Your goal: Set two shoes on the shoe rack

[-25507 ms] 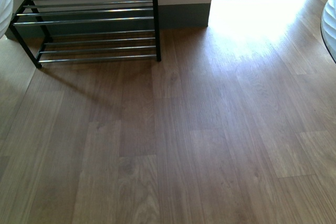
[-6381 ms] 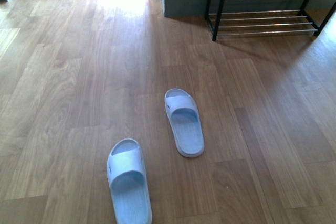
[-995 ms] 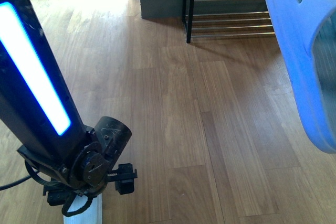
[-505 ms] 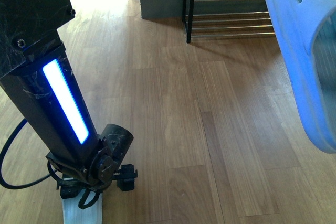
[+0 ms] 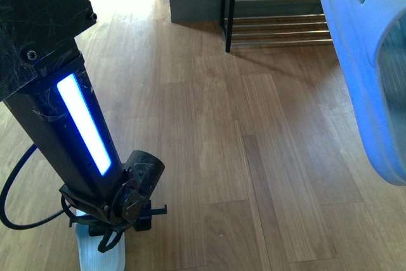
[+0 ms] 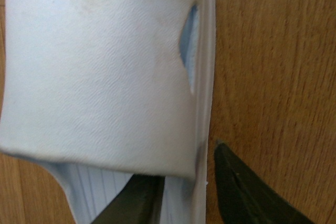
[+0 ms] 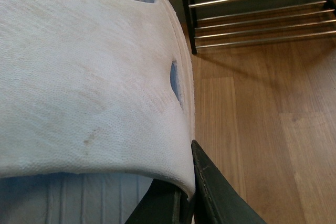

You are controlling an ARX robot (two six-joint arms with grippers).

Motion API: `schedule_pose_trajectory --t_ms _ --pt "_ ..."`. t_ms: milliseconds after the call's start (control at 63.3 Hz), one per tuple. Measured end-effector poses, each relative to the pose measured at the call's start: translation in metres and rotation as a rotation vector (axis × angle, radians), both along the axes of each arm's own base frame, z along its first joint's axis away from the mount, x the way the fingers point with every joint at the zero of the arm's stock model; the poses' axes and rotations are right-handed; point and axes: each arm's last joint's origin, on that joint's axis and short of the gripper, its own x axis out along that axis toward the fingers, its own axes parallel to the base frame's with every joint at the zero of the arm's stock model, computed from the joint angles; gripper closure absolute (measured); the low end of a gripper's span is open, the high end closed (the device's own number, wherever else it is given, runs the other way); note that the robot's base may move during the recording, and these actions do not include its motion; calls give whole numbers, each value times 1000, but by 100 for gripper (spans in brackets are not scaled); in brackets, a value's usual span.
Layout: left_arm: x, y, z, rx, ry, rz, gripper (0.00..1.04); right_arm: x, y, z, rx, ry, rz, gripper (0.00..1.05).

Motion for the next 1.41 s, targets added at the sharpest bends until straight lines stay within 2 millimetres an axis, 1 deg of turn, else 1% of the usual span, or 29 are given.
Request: schedule_pose_trajectory --t_ms 63,79,158,221,379,600,616,679,695,742,758,805,900,963,1011,1027,1074,1090,1137,1153,1200,1216,1358,1406 --pt "-1 0 3 1 -2 5 91 0 0 0 0 0 0 103" --pt "-1 1 5 2 -7 8 94 0 0 0 0 0 0 103" --pt "0 1 12 -2 -21 21 103 0 0 0 0 0 0 103" --pt "1 2 19 -5 -36 29 103 0 0 0 0 0 0 103" --pt "6 5 45 -7 -92 55 103 0 0 0 0 0 0 103" --pt "9 16 92 -12 -181 78 103 0 0 0 0 0 0 103" --pt "8 18 99 -11 -189 76 103 0 0 0 0 0 0 103" --pt "7 23 113 -12 -212 74 103 0 0 0 0 0 0 103" --pt "6 25 121 -12 -227 74 103 0 0 0 0 0 0 103" --pt "6 28 134 -9 -250 69 103 0 0 0 0 0 0 103" --pt "5 30 143 -4 -262 65 103 0 0 0 0 0 0 103" --pt "3 33 157 7 -282 59 103 0 0 0 0 0 0 103" --pt "-4 45 216 42 -403 27 103 0 0 0 0 0 0 103" --pt "-14 50 255 76 -484 1 103 0 0 0 0 0 0 103" --pt "-19 52 269 89 -518 -8 103 0 0 0 0 0 0 103" --pt "-23 53 279 99 -539 -21 103 0 0 0 0 0 0 103" --pt "-29 54 293 113 -570 -35 103 0 0 0 0 0 1 103" --pt "-32 54 302 121 -592 -40 103 0 0 0 0 0 1 103" --pt "-39 54 315 135 -619 -56 103 0 0 0 0 0 0 103" --pt "-43 54 324 142 -638 -63 103 0 0 0 0 0 0 103" --pt "-50 54 336 150 -666 -69 103 0 0 0 0 0 0 103" --pt "-55 54 344 157 -687 -74 103 0 0 0 0 0 0 103" --pt "-82 54 379 188 -795 -78 103 0 0 0 0 0 0 103" --pt "-89 53 386 196 -815 -81 103 0 0 0 0 0 0 103"
